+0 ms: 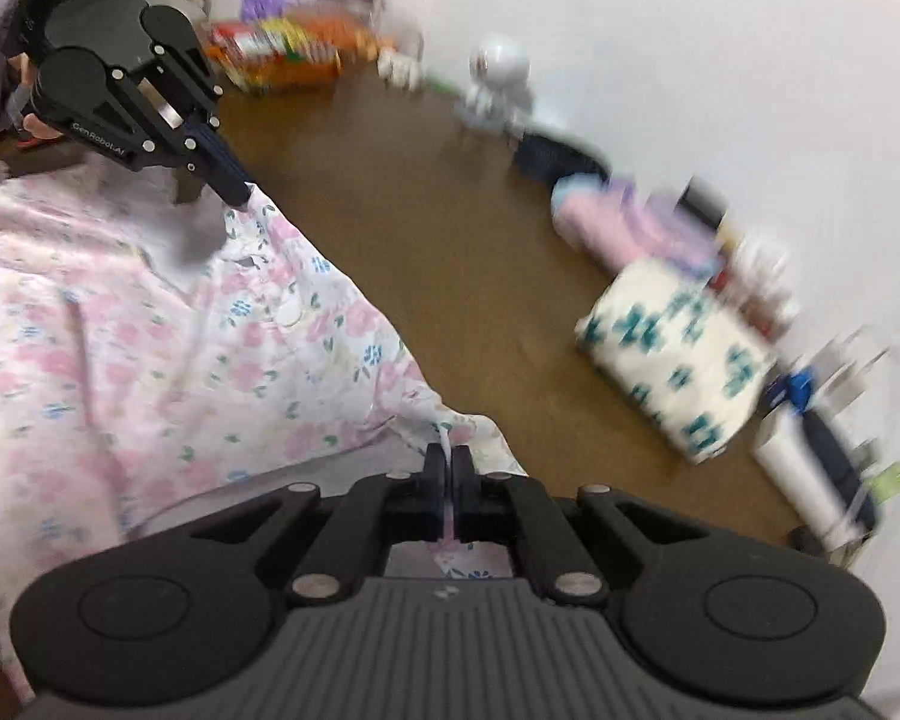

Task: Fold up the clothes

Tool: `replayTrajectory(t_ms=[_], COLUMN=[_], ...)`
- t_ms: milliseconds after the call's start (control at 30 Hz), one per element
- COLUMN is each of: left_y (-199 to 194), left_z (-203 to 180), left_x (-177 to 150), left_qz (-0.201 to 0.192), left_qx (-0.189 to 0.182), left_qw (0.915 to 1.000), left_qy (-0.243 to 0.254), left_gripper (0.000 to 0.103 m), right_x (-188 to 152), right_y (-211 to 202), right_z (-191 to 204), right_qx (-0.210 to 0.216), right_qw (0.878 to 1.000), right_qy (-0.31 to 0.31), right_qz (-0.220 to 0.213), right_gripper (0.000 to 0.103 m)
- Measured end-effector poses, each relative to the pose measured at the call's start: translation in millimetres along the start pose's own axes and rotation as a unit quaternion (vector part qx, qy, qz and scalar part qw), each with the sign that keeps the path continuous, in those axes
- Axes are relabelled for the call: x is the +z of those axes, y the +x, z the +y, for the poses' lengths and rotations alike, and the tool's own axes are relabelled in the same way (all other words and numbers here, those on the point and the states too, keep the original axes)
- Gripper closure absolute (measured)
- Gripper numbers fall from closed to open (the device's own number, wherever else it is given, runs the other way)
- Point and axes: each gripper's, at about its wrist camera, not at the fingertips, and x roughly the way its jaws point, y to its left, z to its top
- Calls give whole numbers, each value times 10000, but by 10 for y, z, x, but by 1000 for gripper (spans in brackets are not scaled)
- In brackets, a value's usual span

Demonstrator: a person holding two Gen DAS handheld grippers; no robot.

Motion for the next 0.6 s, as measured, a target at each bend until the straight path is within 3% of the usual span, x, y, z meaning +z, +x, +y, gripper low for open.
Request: replayTrajectory(t_ms=[133, 233, 300, 400, 433, 533, 567, 600], left_y=[-403, -452, -438, -425, -432, -428, -425, -412], left_z=[-521, -857, -960, -893, -874, -853, -849, -848], left_x=[-218, -469, -613, -679, -667, -636, -626, -622], left_qz=[-183, 127, 303, 337, 313, 184, 136, 107], left_qx=[267, 153, 167, 261, 307, 375, 393, 388], left_qw=[9986, 9982, 9979, 9987, 9987, 9990, 9990, 9991], left_qy=[420, 557, 540, 291, 269, 186, 157, 132], left_gripper=[103, 103, 103, 98, 97, 93, 93, 92], right_x=[-255, -538, -664, -625, -599, -554, -560, -583], right_y=[-412, -635, -821, -964, -992, -696, -574, -459], right_z=[463, 855, 1048, 1042, 1018, 945, 937, 932], right_qx=[-213, 282, 583, 587, 560, 213, 126, 161], right_qw=[9989, 9974, 9943, 9938, 9939, 9965, 9970, 9973], right_qy=[-397, -661, -878, -759, -667, -705, -717, -707], right_qz=[-159, -64, -174, -553, -669, -399, -254, -133], right_gripper=[101, 93, 72, 54, 53, 52, 54, 64])
